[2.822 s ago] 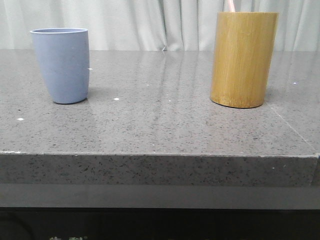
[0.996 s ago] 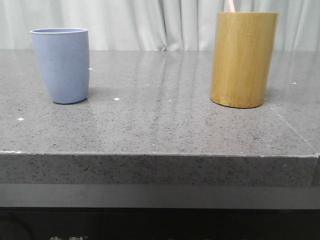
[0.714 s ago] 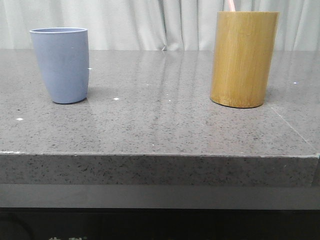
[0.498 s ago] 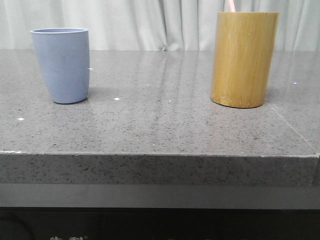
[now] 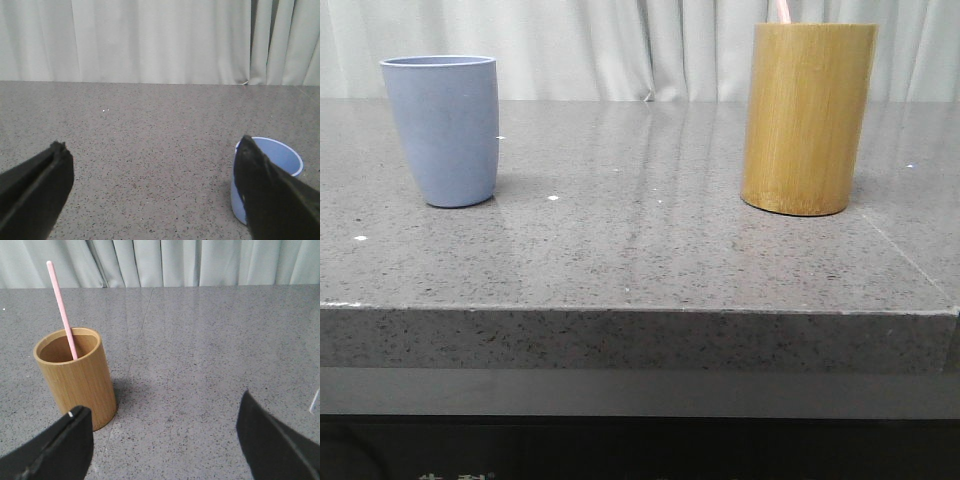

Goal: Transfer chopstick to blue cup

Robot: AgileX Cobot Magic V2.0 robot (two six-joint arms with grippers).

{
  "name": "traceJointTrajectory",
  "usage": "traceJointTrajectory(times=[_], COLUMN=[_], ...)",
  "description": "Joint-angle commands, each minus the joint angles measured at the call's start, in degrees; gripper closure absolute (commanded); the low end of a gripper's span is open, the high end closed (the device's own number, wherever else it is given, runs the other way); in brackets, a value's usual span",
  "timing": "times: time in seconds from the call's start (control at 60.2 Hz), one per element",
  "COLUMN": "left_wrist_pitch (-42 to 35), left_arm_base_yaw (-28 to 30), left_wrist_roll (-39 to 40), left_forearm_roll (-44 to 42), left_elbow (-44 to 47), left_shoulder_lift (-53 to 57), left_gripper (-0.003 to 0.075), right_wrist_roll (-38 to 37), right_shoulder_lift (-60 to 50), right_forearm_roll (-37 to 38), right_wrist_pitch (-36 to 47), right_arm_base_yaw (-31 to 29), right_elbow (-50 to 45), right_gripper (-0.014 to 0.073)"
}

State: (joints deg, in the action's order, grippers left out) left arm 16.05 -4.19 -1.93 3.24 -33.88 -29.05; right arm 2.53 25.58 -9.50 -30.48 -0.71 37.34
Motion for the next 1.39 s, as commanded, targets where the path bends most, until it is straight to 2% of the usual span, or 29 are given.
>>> traceJointTrajectory(times=[0.0, 0.216, 0.548, 0.797, 0.996, 1.378], left_wrist_pitch=[-4.0, 13.2, 32.7, 48.2, 54.5, 54.6], left_arm_base_yaw=[0.0, -2.1, -17.8, -24.6, -25.2, -25.1], left_wrist_roll=[0.5, -0.1, -2.5, -2.5, -2.5, -2.5], left_forearm_roll=[1.3, 1.3, 1.1, 0.9, 0.7, -3.9], left_elbow=[-2.9, -15.9, -42.3, -61.6, -67.6, -67.6], left_shoulder_lift=[-1.7, -14.6, -39.1, -55.3, -63.6, -71.8], left_gripper=[0.0113, 0.0113, 0.0113, 0.0113, 0.0113, 0.0120], right_wrist_roll=[0.2, 0.2, 0.2, 0.2, 0.2, 0.2], right_shoulder_lift=[0.7, 0.7, 0.7, 0.7, 0.7, 0.7], right_forearm_roll=[-0.1, -0.1, -0.1, -0.1, -0.1, -0.1], right_wrist_pitch=[4.0, 4.0, 4.1, 4.1, 4.1, 4.0], right_arm_base_yaw=[-0.2, -0.2, -0.2, -0.2, -0.2, -0.2], right_elbow=[2.1, 2.1, 2.1, 2.1, 2.1, 2.1], right_gripper=[-0.0007, -0.0007, -0.0007, -0.0007, -0.0007, -0.0007])
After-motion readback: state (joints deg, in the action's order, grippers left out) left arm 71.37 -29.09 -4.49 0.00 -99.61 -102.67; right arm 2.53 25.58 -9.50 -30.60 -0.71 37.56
